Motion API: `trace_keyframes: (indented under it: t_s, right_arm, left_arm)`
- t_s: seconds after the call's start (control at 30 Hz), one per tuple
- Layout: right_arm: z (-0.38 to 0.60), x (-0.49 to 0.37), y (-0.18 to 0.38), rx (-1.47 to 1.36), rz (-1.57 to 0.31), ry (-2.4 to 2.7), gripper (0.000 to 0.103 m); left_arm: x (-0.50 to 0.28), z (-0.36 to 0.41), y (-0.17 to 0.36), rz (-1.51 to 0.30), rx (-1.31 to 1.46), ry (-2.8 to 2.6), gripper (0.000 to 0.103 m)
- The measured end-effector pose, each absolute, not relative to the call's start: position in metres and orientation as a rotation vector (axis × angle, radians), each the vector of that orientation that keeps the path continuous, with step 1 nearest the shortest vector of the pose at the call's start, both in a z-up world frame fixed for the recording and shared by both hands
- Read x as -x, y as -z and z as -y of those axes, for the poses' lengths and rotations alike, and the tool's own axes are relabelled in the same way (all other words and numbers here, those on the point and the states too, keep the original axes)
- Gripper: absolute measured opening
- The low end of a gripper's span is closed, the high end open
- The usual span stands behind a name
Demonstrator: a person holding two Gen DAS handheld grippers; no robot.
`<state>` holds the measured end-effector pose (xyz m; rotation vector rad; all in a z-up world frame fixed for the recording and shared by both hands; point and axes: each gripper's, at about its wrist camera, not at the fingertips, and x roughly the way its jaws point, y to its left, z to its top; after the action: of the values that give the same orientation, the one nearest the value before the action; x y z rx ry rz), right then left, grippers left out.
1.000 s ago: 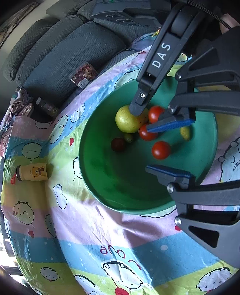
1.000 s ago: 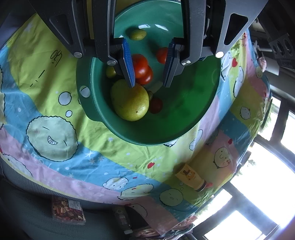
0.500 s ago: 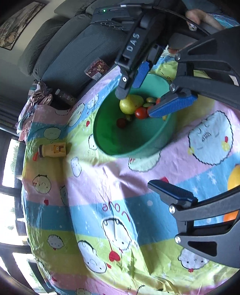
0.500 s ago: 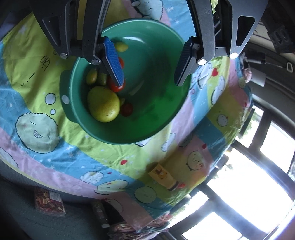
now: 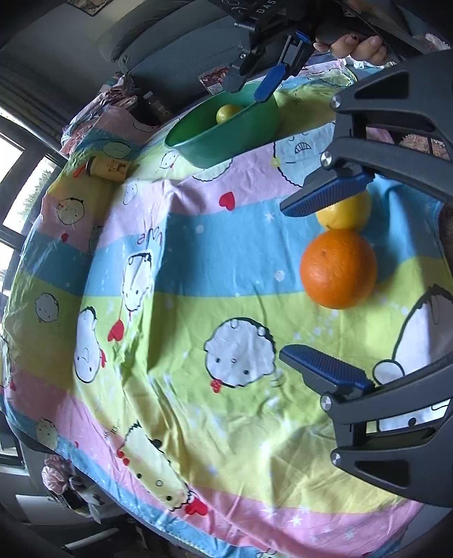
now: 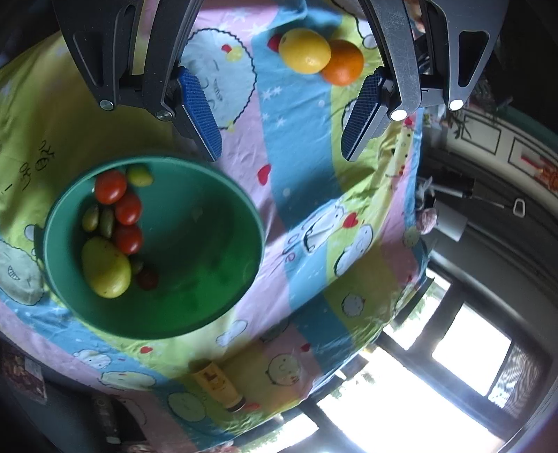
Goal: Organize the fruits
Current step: 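Move both open tools to the orange and lemon on the sheet, then close the right tool around the orange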
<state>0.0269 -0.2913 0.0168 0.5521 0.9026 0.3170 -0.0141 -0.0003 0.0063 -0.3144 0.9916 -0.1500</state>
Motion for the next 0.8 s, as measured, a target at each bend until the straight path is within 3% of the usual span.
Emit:
trace_keyframes:
  t_s: [0.33,0.47,0.8]
  right_arm:
    - [0.225,-0.002,0.029,-0.416,-1.076,-0.453,0.072]
    - [0.214,-0.008,0.022,-0.368,-1.054,-0.443,0.072]
    - [0.155,-0.042,0.037,-0.182,-1.221,-0.644,0.072]
  left_arm:
    - [0.032,-0.001,0.025,-1.052,0.353,0.178,0.076]
    - [0.034,0.001,0.028,-1.054,0.351,0.205,0.076]
    - [0.034,0.006,0.035,-1.071,0.360,0.245,0.073]
